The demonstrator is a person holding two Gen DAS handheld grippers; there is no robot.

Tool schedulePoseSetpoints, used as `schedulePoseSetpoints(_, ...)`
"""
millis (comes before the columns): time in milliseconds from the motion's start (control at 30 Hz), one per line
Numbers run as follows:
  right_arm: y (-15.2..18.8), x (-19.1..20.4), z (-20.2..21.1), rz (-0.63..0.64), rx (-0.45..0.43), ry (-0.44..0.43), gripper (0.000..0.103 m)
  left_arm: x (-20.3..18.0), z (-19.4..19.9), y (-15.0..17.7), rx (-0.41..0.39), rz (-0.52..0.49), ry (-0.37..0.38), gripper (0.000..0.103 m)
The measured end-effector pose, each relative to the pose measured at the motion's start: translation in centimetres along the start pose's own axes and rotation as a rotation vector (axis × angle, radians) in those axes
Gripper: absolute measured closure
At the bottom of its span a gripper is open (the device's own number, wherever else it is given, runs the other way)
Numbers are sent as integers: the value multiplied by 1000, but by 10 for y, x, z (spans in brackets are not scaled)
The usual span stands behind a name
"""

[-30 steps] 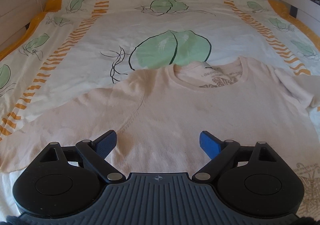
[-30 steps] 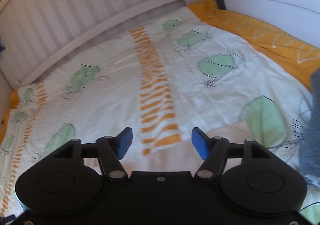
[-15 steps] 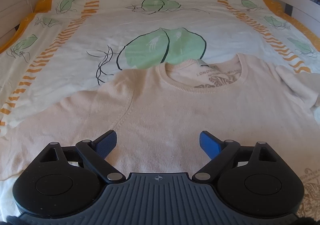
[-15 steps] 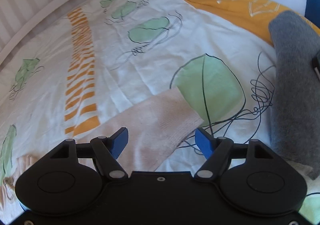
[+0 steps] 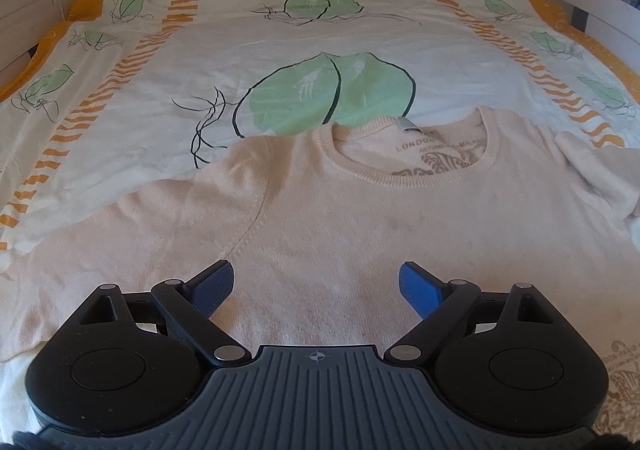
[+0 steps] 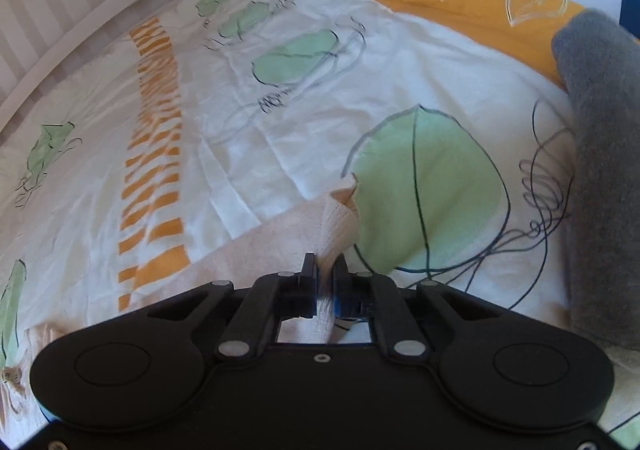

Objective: Fold small clothes
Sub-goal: 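Close the right tool on the ribbed sleeve cuff, then lift the sleeve with the right tool, lay it across the body, release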

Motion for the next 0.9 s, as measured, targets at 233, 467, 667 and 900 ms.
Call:
schedulePoseSetpoints(233, -16, 117, 81, 165, -100, -218, 89, 11, 14, -9, -28, 19, 3, 13)
schedulePoseSetpoints(467, 32, 267, 134, 319, -75, -486, 89, 36, 32, -17, -52, 77, 10, 12)
schedulePoseSetpoints(667, 123, 367, 127, 422, 20, -604, 89, 64, 44, -21, -71, 141, 3, 12)
schedulePoseSetpoints(900, 232, 434, 95, 527, 141, -617, 87, 95, 47, -22, -74, 231, -7, 12)
Point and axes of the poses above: each gripper's, at about its wrist camera, not at the fingertips, and z roughly against the way its jaws point, x to its left, y to its underside, the point moved 7 cm from there along -z, roughly the way its jaws point, and after that the axes turned 3 degrees about y, right-handed, at the moved point
